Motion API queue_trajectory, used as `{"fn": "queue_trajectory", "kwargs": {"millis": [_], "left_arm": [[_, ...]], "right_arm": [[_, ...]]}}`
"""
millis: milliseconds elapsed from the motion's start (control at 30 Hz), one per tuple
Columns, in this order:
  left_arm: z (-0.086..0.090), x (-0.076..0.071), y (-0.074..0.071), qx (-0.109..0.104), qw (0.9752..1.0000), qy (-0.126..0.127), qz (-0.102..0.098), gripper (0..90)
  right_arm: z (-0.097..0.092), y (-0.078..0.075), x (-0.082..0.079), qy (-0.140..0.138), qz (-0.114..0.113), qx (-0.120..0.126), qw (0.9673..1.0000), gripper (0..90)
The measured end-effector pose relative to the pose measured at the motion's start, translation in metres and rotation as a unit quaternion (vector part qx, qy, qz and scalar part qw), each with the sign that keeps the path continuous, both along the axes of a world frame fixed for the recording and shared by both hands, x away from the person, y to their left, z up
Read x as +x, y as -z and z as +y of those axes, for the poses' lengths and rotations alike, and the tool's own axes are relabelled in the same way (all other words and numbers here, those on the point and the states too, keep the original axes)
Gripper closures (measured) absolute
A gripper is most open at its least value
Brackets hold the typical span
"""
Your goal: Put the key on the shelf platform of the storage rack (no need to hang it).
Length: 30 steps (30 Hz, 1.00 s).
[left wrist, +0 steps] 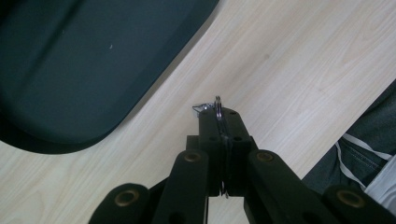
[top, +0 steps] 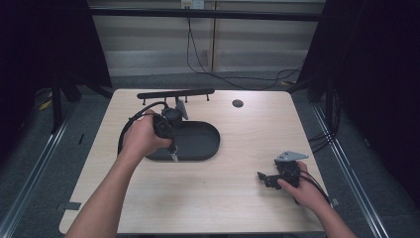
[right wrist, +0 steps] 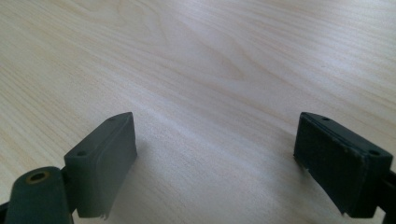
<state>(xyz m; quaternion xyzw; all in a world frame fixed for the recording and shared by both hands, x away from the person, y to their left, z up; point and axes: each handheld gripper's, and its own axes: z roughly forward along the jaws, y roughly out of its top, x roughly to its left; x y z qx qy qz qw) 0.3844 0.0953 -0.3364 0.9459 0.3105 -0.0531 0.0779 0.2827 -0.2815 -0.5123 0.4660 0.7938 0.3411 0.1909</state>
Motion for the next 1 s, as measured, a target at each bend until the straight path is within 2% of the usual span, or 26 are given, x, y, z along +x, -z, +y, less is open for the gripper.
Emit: {"fn": "queue_trajectory", "kwargs": {"millis": [467, 1000], "left_arm": [[-0.003, 0.011, -0.007, 0.003, 1.0, -0.009, 0.001, 89.0], [-0.008, 0.024, -0.012, -0.008, 0.9996, -0.027, -0.004, 89.0]], "right_arm": [[0.0, 0.0, 0.0, 0.0, 0.0, 0.0, 1.0, 12.4], [0.0, 0.0, 0.0, 0.0, 0.001, 0.0, 1.0, 12.4]]}}
